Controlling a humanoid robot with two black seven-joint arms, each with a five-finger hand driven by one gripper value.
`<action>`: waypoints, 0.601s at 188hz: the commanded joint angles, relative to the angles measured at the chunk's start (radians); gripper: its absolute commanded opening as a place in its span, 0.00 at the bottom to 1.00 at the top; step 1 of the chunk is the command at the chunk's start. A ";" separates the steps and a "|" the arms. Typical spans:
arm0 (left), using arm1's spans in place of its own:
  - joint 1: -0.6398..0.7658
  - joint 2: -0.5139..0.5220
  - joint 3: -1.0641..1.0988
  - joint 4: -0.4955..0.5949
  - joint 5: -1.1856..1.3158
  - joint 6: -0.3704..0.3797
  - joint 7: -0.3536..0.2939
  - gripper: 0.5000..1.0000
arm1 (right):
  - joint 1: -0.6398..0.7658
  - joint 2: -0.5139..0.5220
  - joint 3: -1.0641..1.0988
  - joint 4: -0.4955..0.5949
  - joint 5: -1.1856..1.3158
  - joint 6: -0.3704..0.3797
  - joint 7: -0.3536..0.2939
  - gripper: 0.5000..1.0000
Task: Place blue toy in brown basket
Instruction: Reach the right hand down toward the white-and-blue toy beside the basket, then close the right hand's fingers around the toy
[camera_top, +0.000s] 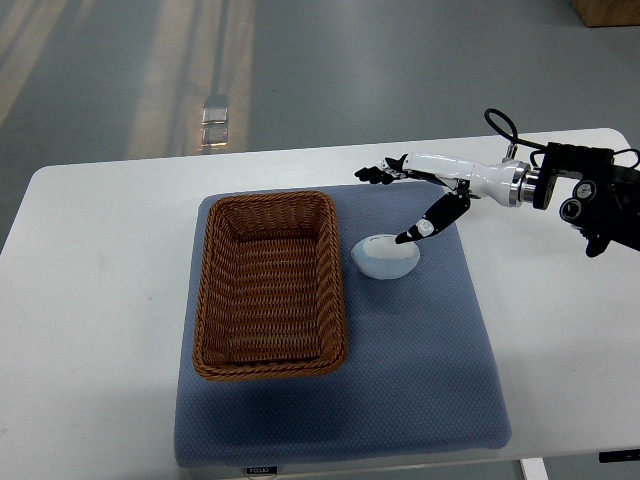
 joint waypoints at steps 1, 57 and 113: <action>0.000 0.000 0.000 0.001 0.000 0.000 0.000 1.00 | 0.014 0.012 -0.049 0.002 -0.042 0.000 0.003 0.83; -0.002 0.000 0.000 -0.001 0.000 0.001 0.000 1.00 | 0.007 0.056 -0.137 -0.031 -0.088 -0.057 -0.039 0.80; -0.004 0.000 0.002 -0.002 -0.001 0.000 0.000 1.00 | 0.000 0.105 -0.172 -0.096 -0.088 -0.103 -0.092 0.49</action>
